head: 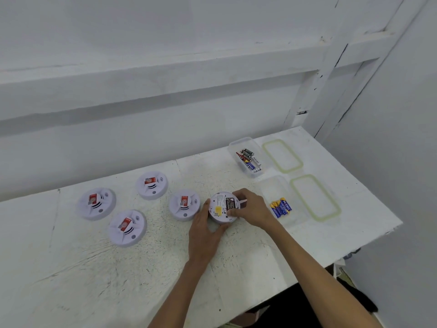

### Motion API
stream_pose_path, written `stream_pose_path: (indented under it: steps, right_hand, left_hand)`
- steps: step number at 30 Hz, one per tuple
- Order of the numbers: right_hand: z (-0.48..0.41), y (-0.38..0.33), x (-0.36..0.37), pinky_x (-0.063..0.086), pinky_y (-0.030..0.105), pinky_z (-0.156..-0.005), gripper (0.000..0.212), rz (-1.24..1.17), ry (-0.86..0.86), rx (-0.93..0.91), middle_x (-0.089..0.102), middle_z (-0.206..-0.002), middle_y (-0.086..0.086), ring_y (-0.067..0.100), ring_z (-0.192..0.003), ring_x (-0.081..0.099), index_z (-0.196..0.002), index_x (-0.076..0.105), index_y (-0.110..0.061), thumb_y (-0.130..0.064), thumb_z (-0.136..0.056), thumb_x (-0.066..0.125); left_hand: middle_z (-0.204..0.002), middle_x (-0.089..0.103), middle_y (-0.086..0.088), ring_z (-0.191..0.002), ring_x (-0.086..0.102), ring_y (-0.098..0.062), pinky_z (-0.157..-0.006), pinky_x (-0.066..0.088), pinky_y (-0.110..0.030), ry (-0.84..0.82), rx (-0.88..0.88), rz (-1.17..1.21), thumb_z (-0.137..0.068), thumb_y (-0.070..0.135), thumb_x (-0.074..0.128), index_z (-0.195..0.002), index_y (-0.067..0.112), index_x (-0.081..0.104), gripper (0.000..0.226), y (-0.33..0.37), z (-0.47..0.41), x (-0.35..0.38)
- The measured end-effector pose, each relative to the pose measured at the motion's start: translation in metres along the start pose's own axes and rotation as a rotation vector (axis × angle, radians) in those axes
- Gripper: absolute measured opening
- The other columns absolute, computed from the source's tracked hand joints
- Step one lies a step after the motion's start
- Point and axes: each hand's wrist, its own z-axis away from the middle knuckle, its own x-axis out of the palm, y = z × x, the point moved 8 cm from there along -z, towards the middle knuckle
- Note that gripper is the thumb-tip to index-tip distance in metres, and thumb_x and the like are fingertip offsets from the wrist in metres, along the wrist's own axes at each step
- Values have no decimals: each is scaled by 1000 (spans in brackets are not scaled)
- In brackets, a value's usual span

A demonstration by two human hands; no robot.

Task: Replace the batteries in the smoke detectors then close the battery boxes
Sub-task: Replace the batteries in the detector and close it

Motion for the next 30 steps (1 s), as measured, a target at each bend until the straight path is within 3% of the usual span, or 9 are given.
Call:
stream_pose_path:
  steps: [6,10,14,20,27,30]
  right_hand:
    - [-5,-3,-3,45,11,-56,46,-53,16,81,72,-98,-3,6,-86,63,-104,67,-16,-20,-64,91]
    - [5,-14,-12,53,23,-85,21,108,229,-2,74,-108,6,17,-96,67,-112,71,-10,-16,-94,63]
    - [20,-13,-1,49,35,-85,32,241,280,-12,64,-119,11,26,-107,58,-121,61,-9,-2,-91,51]
    - [26,1,5,43,38,-97,50,354,295,27,44,-144,11,28,-131,42,-145,39,-8,-12,-96,48]
    - [29,9,8,47,38,-86,53,482,287,22,52,-133,12,32,-120,46,-138,42,-6,-23,-90,58]
    - [33,8,9,48,39,-87,58,486,280,33,51,-136,10,30,-122,44,-142,39,-9,-28,-91,58]
  left_hand:
    - [-155,48,8,-141,44,-9,-114,43,-38,9,7,27,-76,63,74,-154,24,39,95,3,1,-1]
    - [-158,41,13,-145,38,-6,-116,39,-37,-23,34,-2,-75,79,64,-156,30,34,100,4,2,3]
    - [-159,39,16,-146,35,-3,-117,37,-32,-24,55,-18,-75,85,59,-157,33,31,101,4,2,2]
    - [-156,44,11,-143,40,-6,-115,37,-29,-8,78,-47,-81,65,73,-155,26,35,92,7,2,0]
    - [-154,44,-6,-144,39,-19,-115,34,-30,47,105,-137,-78,55,80,-153,10,35,98,11,3,-1]
    - [-148,44,-5,-136,41,-11,-105,39,-24,75,112,-148,-75,47,86,-151,8,37,98,13,2,-4]
